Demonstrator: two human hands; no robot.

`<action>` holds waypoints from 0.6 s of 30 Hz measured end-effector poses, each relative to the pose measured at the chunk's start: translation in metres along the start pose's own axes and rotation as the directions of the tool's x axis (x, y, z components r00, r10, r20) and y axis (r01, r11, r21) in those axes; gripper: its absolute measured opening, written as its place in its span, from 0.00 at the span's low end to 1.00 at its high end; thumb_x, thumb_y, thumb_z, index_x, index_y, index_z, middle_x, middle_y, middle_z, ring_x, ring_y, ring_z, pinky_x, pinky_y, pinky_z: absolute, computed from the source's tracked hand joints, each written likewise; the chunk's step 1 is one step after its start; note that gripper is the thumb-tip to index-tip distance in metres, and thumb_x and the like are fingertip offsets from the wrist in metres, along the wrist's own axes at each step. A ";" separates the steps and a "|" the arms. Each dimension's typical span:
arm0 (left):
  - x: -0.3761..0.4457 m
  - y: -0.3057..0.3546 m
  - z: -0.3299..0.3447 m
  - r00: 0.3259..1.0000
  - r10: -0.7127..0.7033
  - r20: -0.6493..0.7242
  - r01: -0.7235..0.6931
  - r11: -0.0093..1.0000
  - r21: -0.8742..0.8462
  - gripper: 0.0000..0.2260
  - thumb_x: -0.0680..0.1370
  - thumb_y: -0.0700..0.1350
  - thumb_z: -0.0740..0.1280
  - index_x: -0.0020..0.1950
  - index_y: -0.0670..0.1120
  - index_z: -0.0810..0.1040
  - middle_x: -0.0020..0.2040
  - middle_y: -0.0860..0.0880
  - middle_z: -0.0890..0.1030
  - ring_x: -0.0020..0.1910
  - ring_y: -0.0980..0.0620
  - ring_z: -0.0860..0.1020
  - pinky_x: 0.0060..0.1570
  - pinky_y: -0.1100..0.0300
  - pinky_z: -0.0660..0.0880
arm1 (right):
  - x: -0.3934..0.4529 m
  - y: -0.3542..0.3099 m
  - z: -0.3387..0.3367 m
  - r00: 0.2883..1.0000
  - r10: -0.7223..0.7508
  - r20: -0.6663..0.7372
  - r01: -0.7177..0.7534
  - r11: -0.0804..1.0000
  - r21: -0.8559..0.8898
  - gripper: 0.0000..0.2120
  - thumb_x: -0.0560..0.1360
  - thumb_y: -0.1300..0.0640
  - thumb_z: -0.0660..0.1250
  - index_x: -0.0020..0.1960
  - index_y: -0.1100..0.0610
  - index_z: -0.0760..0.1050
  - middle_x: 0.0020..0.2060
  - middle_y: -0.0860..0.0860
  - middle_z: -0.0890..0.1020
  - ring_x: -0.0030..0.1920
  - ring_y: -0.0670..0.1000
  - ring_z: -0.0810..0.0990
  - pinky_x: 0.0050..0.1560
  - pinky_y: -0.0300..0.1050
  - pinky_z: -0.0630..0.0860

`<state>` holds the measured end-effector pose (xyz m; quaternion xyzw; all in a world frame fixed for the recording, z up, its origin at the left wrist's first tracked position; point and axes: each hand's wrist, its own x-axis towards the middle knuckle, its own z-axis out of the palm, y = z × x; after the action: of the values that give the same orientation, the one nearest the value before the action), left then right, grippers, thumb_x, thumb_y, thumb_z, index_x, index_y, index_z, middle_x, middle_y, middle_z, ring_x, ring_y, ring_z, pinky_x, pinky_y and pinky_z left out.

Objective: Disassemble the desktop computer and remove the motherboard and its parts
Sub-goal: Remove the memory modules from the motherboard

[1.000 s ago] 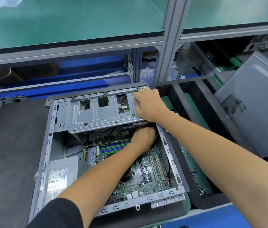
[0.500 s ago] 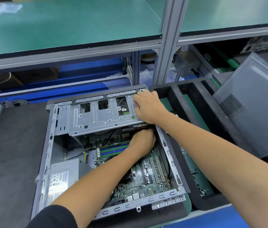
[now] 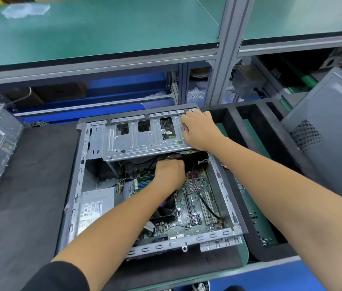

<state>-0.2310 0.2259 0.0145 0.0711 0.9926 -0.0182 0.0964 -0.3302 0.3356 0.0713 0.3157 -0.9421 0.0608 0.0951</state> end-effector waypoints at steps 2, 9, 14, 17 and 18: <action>-0.002 -0.004 -0.003 0.999 -0.036 0.004 0.036 0.999 0.002 0.08 0.80 0.45 0.59 0.51 0.45 0.77 0.51 0.46 0.82 0.50 0.44 0.80 0.40 0.58 0.67 | 0.000 -0.001 -0.001 1.000 -0.001 -0.001 0.001 1.000 -0.009 0.06 0.75 0.57 0.57 0.48 0.57 0.72 0.46 0.53 0.75 0.49 0.56 0.70 0.48 0.49 0.61; -0.025 -0.025 -0.004 0.999 -0.051 0.004 0.051 0.998 0.045 0.10 0.79 0.42 0.61 0.59 0.40 0.73 0.54 0.42 0.79 0.52 0.41 0.78 0.44 0.53 0.67 | -0.002 -0.003 -0.004 1.000 -0.003 -0.005 0.003 1.000 -0.025 0.07 0.75 0.57 0.58 0.49 0.58 0.72 0.47 0.55 0.76 0.50 0.57 0.71 0.49 0.51 0.62; -0.046 -0.031 -0.016 0.999 -0.044 0.031 0.049 0.983 -0.178 0.11 0.78 0.40 0.61 0.60 0.39 0.67 0.54 0.40 0.76 0.54 0.40 0.75 0.41 0.52 0.67 | -0.009 -0.010 -0.013 0.997 -0.068 -0.031 0.063 0.987 -0.145 0.09 0.75 0.58 0.60 0.53 0.60 0.72 0.49 0.56 0.76 0.51 0.58 0.72 0.49 0.50 0.65; -0.058 -0.023 -0.036 0.998 0.054 -0.028 -0.058 0.976 -0.208 0.05 0.77 0.38 0.59 0.51 0.41 0.72 0.49 0.43 0.77 0.49 0.42 0.76 0.41 0.49 0.73 | -0.021 -0.018 -0.018 0.991 -0.127 -0.032 0.122 0.982 -0.142 0.09 0.73 0.60 0.62 0.52 0.61 0.73 0.49 0.57 0.76 0.50 0.59 0.72 0.47 0.49 0.64; -0.061 -0.020 -0.042 0.991 0.107 -0.076 -0.121 0.972 -0.200 0.05 0.77 0.39 0.59 0.49 0.41 0.74 0.48 0.44 0.78 0.48 0.43 0.76 0.42 0.48 0.75 | -0.026 -0.022 -0.019 0.989 -0.144 -0.029 0.140 0.983 -0.116 0.08 0.73 0.61 0.62 0.52 0.61 0.73 0.49 0.57 0.75 0.50 0.59 0.72 0.47 0.49 0.64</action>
<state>-0.1821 0.2001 0.0680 0.1183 0.9861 0.0916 0.0717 -0.2941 0.3368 0.0849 0.3748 -0.9172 0.0061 0.1347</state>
